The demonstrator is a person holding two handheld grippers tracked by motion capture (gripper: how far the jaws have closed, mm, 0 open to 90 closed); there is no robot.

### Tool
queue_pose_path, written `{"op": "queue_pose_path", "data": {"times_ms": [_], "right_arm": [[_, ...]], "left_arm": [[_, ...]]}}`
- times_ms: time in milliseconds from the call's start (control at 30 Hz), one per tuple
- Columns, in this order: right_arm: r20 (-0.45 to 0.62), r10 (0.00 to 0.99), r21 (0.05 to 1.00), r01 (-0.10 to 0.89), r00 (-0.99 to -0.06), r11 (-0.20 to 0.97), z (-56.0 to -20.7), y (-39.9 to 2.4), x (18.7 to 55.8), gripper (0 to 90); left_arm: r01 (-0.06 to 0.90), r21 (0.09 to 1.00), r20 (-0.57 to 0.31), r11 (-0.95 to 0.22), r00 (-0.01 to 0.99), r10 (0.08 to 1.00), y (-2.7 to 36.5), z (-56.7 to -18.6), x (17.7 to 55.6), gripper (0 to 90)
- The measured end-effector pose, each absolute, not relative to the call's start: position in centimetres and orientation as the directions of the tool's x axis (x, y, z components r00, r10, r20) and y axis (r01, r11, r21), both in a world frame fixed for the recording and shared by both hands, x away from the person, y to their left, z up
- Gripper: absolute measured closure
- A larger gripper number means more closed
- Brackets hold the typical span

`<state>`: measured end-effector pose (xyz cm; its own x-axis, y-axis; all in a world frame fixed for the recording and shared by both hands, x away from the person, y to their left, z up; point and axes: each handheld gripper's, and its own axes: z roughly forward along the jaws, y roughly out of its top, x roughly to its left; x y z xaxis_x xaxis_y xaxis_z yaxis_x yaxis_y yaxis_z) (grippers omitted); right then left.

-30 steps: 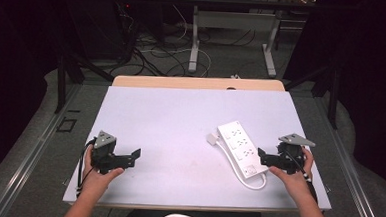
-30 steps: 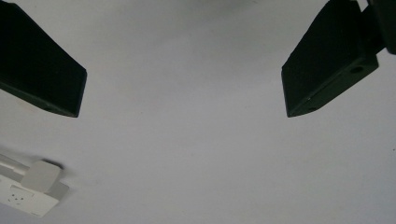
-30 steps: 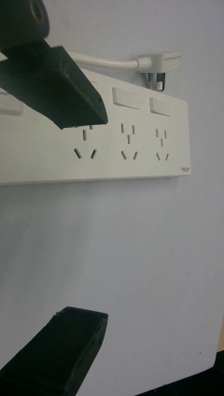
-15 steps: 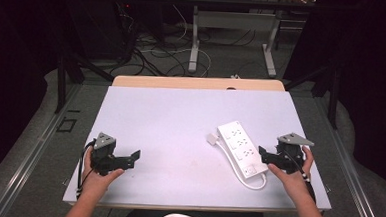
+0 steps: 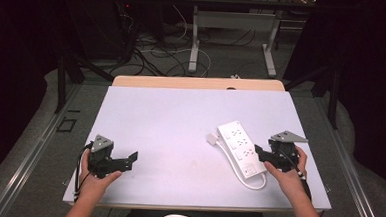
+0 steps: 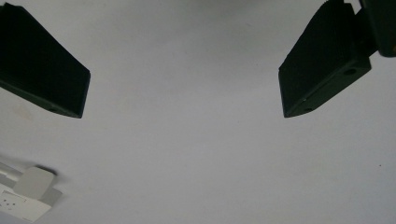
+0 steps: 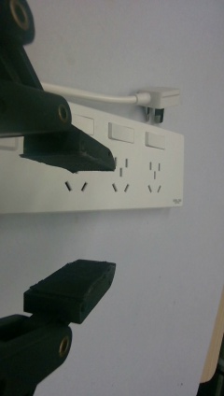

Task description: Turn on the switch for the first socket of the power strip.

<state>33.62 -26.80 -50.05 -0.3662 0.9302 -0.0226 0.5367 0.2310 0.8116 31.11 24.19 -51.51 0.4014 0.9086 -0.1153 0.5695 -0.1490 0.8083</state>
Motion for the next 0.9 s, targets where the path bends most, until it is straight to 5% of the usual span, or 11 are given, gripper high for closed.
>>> {"op": "queue_pose_path", "data": {"times_ms": [467, 900], "right_arm": [[0.065, 0.924, 0.772, 0.606, -0.376, 0.192, -49.2, -26.0, 33.8, 43.8], [0.103, 0.910, 0.678, 0.698, -0.402, 0.231, -47.9, -24.1, 34.8, 63.3]], "left_arm": [[0.570, 0.806, -0.102, -0.162, 0.404, 0.909, 24.0, -51.6, 31.0, 3.5], [0.571, 0.806, -0.102, -0.155, 0.393, 0.914, 24.1, -51.8, 31.2, 4.2]]}}
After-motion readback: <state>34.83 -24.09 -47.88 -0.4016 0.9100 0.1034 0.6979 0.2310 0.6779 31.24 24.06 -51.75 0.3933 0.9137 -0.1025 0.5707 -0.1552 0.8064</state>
